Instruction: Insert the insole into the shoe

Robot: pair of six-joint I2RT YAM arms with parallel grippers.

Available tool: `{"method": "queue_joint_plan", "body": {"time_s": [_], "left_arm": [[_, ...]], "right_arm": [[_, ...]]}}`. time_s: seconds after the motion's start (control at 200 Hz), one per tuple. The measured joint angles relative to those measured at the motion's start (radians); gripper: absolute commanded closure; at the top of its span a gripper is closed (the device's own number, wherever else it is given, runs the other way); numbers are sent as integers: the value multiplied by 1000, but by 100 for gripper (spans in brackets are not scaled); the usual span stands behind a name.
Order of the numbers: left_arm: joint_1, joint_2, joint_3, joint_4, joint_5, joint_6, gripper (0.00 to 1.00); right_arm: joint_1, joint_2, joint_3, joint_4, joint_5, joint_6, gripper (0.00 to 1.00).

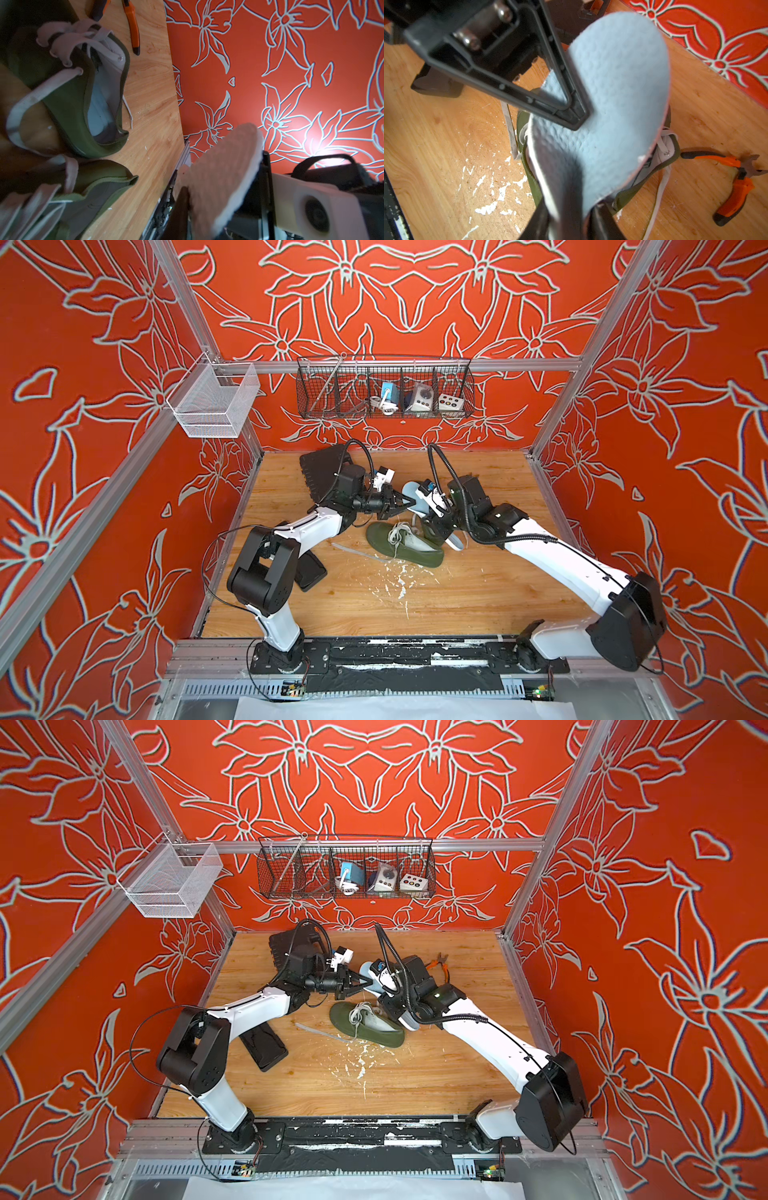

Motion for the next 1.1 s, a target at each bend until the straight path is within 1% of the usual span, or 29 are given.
{"method": "queue_joint_plan", "body": {"time_s": [0.08, 0.17, 0.255, 0.415, 0.57, 0.676, 0.781, 0.941, 1.096], "left_arm": [[0, 0, 0, -8, -5, 13, 64], [0, 0, 0, -26, -15, 28, 60], [0, 0, 4, -77, -41, 75, 58], [-1, -15, 22, -229, -135, 199, 56], [-2, -56, 24, -362, -245, 321, 56], [-13, -71, 41, -464, -343, 427, 58], [-61, -82, 73, -570, -478, 558, 60], [-184, -97, 108, -682, -674, 742, 59], [-270, -93, 138, -784, -831, 830, 57]], "right_arm": [[2, 19, 47, -59, 0, -14, 89], [5, 59, 121, -145, 10, -27, 92], [6, 99, 191, -239, 37, -39, 92], [5, 146, 280, -406, 113, -54, 93], [-8, 148, 290, -536, 174, -55, 93], [-24, 148, 290, -597, 214, -54, 93], [-46, 148, 286, -632, 247, -52, 93], [-82, 142, 264, -655, 280, -44, 93], [-130, 119, 246, -660, 281, -35, 93]]}}
